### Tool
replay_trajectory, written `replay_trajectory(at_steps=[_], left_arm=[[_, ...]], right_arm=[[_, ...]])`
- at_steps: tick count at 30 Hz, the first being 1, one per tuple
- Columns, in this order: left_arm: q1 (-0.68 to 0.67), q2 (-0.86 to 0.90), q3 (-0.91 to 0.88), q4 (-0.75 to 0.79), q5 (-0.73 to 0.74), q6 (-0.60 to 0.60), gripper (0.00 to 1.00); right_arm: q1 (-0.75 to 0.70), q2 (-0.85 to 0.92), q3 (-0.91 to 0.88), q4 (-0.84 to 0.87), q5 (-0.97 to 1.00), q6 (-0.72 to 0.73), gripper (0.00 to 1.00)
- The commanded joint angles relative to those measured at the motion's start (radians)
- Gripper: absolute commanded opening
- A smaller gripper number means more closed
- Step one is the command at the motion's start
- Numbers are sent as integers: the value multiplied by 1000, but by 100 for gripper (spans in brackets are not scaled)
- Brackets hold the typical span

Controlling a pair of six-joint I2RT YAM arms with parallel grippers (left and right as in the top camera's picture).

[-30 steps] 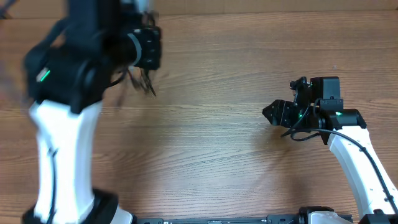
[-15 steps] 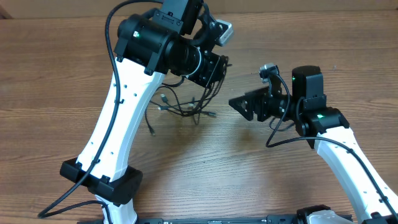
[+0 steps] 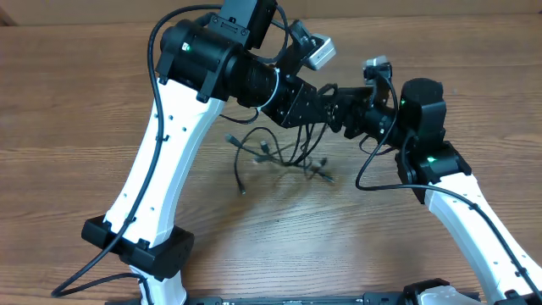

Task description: Untangle cables

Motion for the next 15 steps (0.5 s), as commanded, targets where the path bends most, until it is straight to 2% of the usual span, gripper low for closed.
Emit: replay_trajectory(at_steps=[1,3,7,11,15], left_arm=[[-5,-35,13,-9,89,53,4],[0,-47,13,-32,9,52,4],[43,-85,13,-93,-140,53,4],[134,-148,13,-115,-233,51,4],[267,-212,13,-103,-240,51,3]], right_arm=[[-3,3,0,-102,381,155,62],[-14,5,0,-230,549,206,63],[-60,16,-1,-420,722,215,69],[-150,24,-1,-534,773,214,71],[-262,25,-1,-576,767,214,72]])
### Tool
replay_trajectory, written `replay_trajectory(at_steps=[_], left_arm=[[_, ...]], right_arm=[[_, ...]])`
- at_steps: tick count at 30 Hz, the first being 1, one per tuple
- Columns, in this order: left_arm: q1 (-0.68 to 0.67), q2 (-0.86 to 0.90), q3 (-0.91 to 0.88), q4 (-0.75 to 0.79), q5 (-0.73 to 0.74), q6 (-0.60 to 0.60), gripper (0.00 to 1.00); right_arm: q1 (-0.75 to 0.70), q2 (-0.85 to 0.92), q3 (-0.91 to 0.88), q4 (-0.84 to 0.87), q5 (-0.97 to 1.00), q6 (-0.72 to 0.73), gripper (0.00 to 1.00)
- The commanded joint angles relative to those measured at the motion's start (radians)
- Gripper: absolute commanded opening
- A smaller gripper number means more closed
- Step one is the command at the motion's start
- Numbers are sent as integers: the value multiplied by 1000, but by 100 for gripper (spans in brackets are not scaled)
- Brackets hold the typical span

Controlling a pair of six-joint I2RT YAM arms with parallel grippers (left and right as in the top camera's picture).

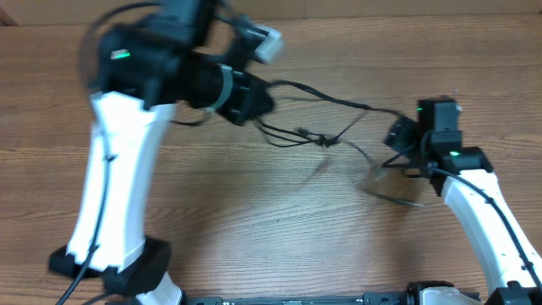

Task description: Untangle cables

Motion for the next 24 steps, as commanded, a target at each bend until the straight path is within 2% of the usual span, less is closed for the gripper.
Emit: replay_trajectory(at_steps=[1,5,10,16,24], left_arm=[[126,-107,14,8,-42,22,4],[260,-144,14,25,18,22,4],[315,-134,13,48,64,-10,4],[246,-97,13,67,64,-27,4],[92,-14,13,69,4,-28,4]], right_arm=[[-92,10,0,-16,87,20,73],[-182,10,0,-31,8,19,75],[-211,10,0,-10,-211,-43,80],[-179,10,0,-19,-374,-141,80],[-156,9,0,-47,-423,-158,80]])
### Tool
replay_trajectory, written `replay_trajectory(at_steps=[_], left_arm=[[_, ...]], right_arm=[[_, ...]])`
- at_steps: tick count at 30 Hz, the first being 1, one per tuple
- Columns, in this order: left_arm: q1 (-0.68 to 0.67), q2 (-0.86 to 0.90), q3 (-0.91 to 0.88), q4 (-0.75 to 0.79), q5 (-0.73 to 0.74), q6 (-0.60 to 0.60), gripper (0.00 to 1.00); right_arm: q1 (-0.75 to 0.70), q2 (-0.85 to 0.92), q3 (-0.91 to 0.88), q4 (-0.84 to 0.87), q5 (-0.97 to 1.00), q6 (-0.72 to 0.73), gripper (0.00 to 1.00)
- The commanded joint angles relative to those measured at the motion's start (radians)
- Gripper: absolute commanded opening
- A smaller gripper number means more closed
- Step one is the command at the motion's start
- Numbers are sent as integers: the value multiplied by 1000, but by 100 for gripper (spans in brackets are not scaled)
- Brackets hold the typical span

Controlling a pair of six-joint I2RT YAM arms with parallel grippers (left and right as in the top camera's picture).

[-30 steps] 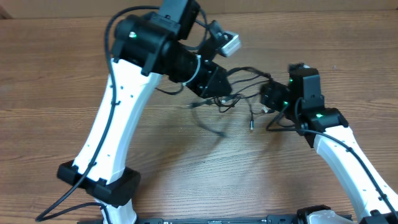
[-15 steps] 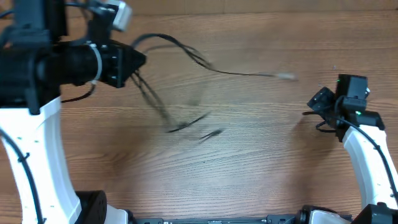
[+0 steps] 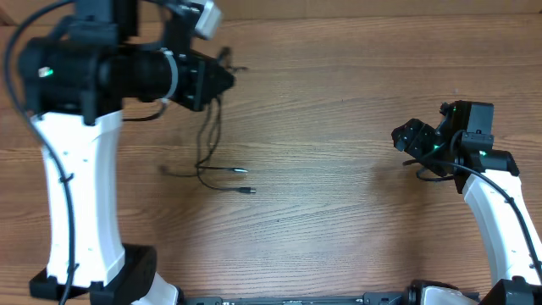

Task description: Untangle cables

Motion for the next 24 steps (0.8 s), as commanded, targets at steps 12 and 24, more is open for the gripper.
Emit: replay_trajectory(at_steps=[12,24], left_arm=[[-115,106,11,143,-51,-95,4],[-108,94,201,460,-222,-235,4]], right_arm=[[8,5,0,-47,-43,-53,81],[8,5,0,-56,-43,-53,80]])
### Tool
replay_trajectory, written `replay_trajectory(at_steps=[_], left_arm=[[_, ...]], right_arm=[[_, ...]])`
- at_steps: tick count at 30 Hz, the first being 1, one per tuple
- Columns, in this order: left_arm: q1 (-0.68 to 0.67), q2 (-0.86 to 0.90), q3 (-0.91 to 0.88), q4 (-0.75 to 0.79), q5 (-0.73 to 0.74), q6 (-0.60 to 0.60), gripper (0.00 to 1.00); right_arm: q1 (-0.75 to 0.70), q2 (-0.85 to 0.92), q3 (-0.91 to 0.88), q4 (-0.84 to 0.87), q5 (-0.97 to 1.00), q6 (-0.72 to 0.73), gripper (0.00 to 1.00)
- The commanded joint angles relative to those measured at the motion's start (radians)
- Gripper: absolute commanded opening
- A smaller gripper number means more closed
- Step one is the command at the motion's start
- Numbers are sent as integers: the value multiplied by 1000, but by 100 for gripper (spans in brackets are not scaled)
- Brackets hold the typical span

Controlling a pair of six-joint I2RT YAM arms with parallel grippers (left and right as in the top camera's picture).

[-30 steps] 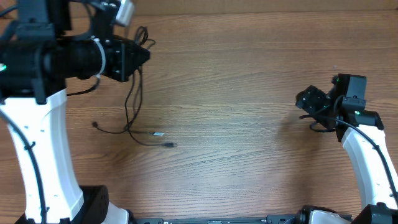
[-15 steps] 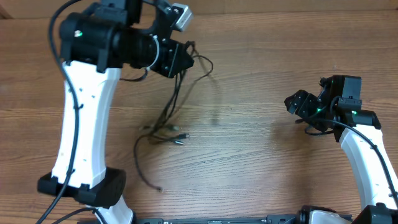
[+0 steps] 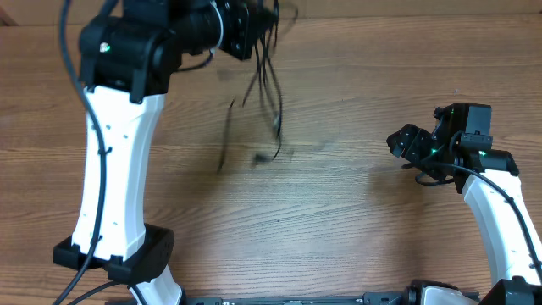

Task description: Untangle cables

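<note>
A bundle of thin black cables [image 3: 269, 93] hangs from my left gripper [image 3: 258, 19], which is shut on it at the back of the table, left of centre. The loose ends [image 3: 264, 156] dangle, blurred by motion, just above the wood, and one blurred strand [image 3: 224, 144] swings out to the left. My right gripper [image 3: 396, 142] hovers far to the right, well apart from the cables. No cable shows between its fingers, and their state is unclear from overhead.
The wooden table [image 3: 339, 229] fills the view. The left arm's white link and black base [image 3: 110, 254] stand at the front left. The right arm's white link [image 3: 500, 220] rises from the front right corner.
My left gripper has moved right, from the far left towards the back centre. The cables' ends, which lay on the table, now hang free and swing. The right arm has barely moved.
Both grippers were close together at the table's centre over a tangle of cables. Then they stood apart with a cable stretched between them. Then the left held the bundle at the far left, with the right alone at the right. Now the bundle hangs near the back centre.
</note>
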Motion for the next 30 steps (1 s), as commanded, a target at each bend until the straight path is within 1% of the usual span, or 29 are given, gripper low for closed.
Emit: replay_trajectory(at_steps=[1,3,5,11,12,13,15,16,18,20,23,26,27,29,30], left_arm=[[4,-19,86,19,-156,-47,4],[1,-21,97,9,-212,-47,4],[-5,-18,95,-32,-249,-47,4],[-22,37,94,-290,-252,-47,4],[-27,48,94,-337,-246,-46,6],[-31,61,94,-377,-243,-46,8],[-40,83,94,-434,-245,-37,24],[-48,92,94,-455,-248,-33,29],[-57,105,94,-476,-256,-31,35],[-61,106,94,-480,-268,-32,39],[-61,95,94,-488,-305,-38,40],[-61,83,95,-515,-364,-55,40],[-61,78,94,-516,-383,-55,38],[-61,70,94,-516,-387,-55,37],[-61,66,94,-516,-387,-55,37]], right_arm=[[8,5,0,0,-8,-6,80],[8,5,0,0,-8,-6,81],[8,5,0,0,-8,-6,80],[8,5,0,0,-8,-6,80],[8,5,0,0,-8,-6,80],[8,5,0,1,-8,-6,80],[8,5,0,1,-8,-6,81],[8,5,0,1,-8,-6,80],[8,5,0,0,-8,-6,81],[8,5,0,-2,-8,-6,81],[8,5,0,-2,-8,-6,80],[8,5,0,-2,-8,-6,81],[8,5,0,-2,-8,-6,81],[8,5,0,-4,-9,-6,82],[8,5,0,-6,-10,-6,86]])
